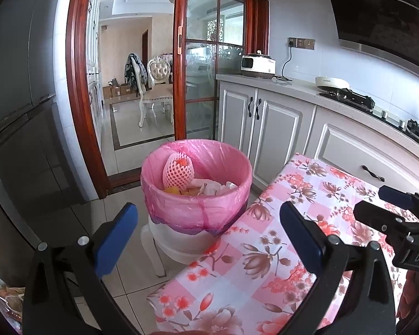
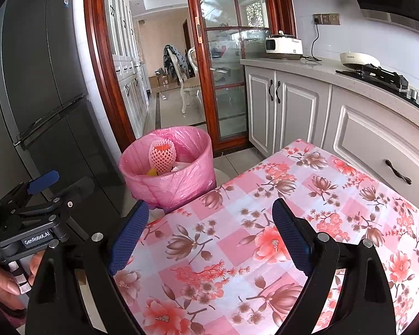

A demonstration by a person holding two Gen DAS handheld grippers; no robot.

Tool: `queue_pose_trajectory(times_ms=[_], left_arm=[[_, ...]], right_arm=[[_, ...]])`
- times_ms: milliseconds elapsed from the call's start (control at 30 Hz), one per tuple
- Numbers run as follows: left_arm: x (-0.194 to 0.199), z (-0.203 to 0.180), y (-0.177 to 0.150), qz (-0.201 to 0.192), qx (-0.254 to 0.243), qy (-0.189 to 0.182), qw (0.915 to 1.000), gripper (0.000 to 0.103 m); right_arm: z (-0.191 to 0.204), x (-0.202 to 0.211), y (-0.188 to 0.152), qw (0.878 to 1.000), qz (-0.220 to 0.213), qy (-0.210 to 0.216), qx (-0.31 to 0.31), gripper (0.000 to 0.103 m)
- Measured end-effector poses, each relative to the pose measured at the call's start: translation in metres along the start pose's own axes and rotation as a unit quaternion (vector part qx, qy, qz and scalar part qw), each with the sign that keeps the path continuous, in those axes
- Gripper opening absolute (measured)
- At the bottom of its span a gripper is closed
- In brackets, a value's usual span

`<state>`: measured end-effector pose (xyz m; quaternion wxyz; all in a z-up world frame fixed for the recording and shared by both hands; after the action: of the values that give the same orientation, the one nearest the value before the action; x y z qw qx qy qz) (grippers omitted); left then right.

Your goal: Collect trash

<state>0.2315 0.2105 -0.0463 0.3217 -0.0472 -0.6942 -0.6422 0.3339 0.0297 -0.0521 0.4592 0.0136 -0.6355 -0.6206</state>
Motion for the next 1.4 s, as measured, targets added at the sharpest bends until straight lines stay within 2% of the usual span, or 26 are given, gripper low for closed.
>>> queue_pose_trajectory(times_ms=[667, 1400], left_arm=[[0.001, 0.011, -0.003, -0.004, -0.002, 0.013, 0.9999, 0.099], [0.005, 0.012, -0.007, -0.005, -0.014, 0.012, 0.9998, 0.099]], right_arm=[[0.013, -0.013, -0.003, 1.000, 0.011, -0.003, 0.015, 0.085], [0.013, -0.005, 0.002, 1.000, -0.006, -0.008, 0.024, 0.085]])
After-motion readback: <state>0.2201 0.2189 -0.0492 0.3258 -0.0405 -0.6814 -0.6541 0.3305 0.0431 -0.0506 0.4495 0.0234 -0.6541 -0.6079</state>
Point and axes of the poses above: each gripper's, at about its wrist camera, not at the fingertips, and x roughly against the way its jaws point, z to its left, y to its top, the point moved 7 cm from there along -x, roughly the way its jaws point, and after that the axes turned 4 degrees about -x, right-handed, at the moved point
